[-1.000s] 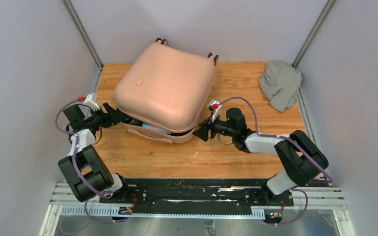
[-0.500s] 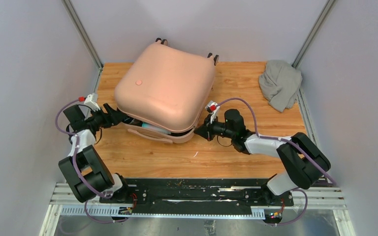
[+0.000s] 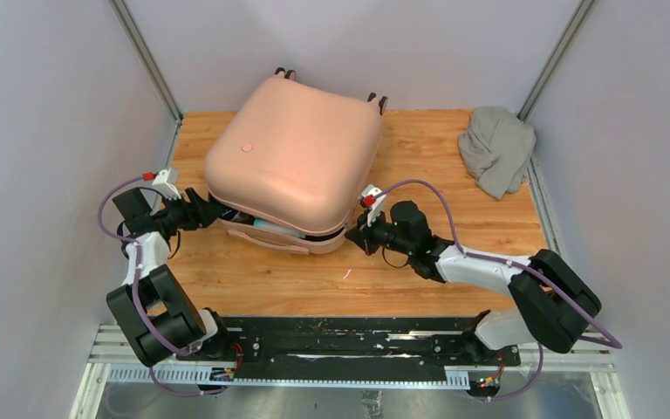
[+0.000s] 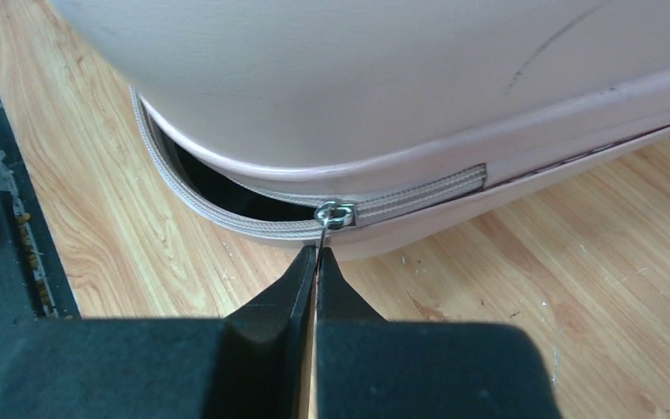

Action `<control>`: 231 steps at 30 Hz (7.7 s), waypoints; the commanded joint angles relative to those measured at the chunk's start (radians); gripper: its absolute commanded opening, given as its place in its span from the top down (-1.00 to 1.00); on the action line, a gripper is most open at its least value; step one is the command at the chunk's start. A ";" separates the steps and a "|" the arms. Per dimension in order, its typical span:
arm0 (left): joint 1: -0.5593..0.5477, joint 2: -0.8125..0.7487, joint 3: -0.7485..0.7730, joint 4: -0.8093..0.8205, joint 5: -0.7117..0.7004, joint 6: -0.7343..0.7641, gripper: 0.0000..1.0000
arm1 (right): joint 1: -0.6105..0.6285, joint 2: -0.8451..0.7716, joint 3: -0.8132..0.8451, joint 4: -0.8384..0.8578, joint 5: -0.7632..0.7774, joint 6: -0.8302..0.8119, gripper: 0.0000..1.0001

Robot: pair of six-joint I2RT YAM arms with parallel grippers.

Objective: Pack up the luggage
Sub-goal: Zip the luggage at the corner of the board.

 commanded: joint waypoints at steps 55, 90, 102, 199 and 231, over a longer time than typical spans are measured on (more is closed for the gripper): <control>-0.043 0.096 0.133 -0.070 -0.246 0.226 0.02 | 0.003 -0.249 0.092 -0.490 0.234 0.258 -0.20; -0.262 -0.187 0.126 -0.237 -0.259 0.608 -0.25 | -0.119 -0.361 0.163 -0.707 0.315 0.247 -0.39; -0.521 -0.372 -0.019 -0.148 -0.469 0.970 -0.63 | -0.302 -0.432 0.116 -0.767 0.228 0.225 -0.41; -0.873 -0.409 -0.325 0.454 -0.616 1.683 -1.00 | -0.582 -0.263 0.025 -0.399 -0.298 0.155 -0.38; -0.873 -0.407 -0.219 0.464 -0.606 1.561 -1.00 | -0.572 0.122 0.072 -0.007 -0.664 0.174 -0.15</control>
